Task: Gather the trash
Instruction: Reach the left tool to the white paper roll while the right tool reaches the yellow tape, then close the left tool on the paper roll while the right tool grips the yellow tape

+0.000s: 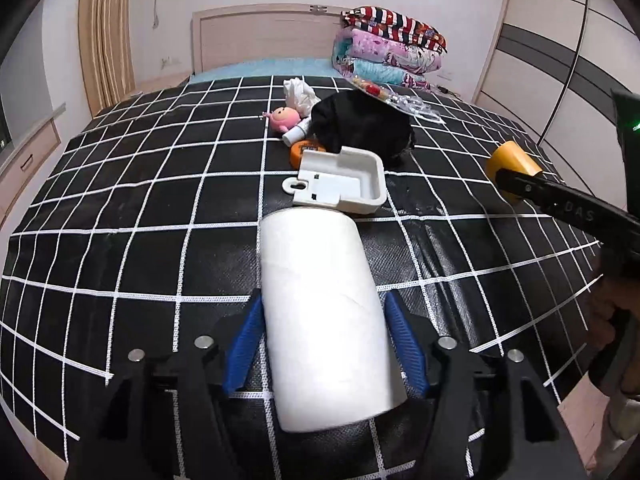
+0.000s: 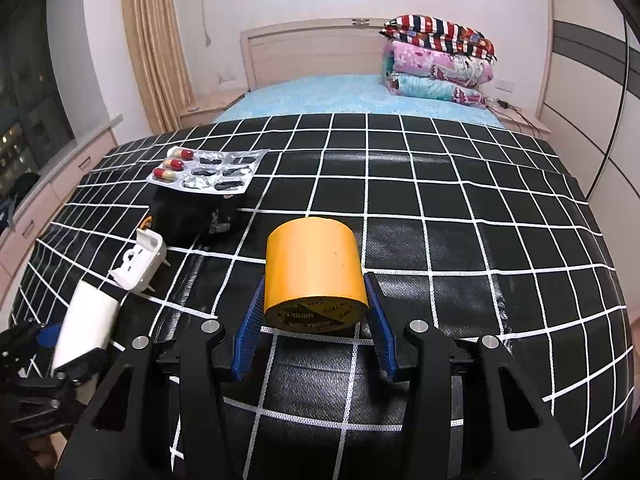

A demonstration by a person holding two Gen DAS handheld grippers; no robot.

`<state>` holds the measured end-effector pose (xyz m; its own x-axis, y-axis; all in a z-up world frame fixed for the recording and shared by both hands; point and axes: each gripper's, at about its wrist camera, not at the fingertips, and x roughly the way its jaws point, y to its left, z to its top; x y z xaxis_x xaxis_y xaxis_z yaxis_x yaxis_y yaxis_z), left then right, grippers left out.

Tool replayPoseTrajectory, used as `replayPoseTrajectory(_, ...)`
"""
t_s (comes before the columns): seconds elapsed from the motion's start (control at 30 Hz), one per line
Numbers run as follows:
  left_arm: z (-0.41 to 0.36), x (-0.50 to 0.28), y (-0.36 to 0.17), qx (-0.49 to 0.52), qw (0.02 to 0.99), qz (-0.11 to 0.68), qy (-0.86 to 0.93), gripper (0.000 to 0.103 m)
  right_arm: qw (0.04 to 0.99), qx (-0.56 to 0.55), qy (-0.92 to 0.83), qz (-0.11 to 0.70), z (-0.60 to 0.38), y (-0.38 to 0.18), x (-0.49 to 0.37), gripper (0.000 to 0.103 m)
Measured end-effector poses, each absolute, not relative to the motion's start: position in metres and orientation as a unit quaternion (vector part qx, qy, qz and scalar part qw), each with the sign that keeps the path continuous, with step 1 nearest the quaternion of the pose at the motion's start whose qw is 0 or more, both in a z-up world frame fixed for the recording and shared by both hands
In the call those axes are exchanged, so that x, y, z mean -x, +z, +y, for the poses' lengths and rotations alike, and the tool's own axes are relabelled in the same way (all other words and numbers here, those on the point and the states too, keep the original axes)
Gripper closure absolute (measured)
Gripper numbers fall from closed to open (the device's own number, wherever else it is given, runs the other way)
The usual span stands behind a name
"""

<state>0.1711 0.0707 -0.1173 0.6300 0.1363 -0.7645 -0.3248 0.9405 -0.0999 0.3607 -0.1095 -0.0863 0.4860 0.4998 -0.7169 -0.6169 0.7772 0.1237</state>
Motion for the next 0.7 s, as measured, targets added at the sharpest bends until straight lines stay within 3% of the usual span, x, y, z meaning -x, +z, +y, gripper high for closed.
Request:
replayPoseTrajectory(0.27, 0.067, -0.171, -0.119, 0.100, 0.900, 0.406, 0.120, 0.049, 0.859, 0.073, 0.329, 0.385, -0.112, -0.082, -0.357, 0.055)
replayPoseTrajectory(0.7, 0.054, -0.144, -0.089, 0.088, 0.916, 0.377, 0.103, 0.049, 0.862, 0.072, 0.349, 0.362, -0.122, -0.059, -0.320, 0.055)
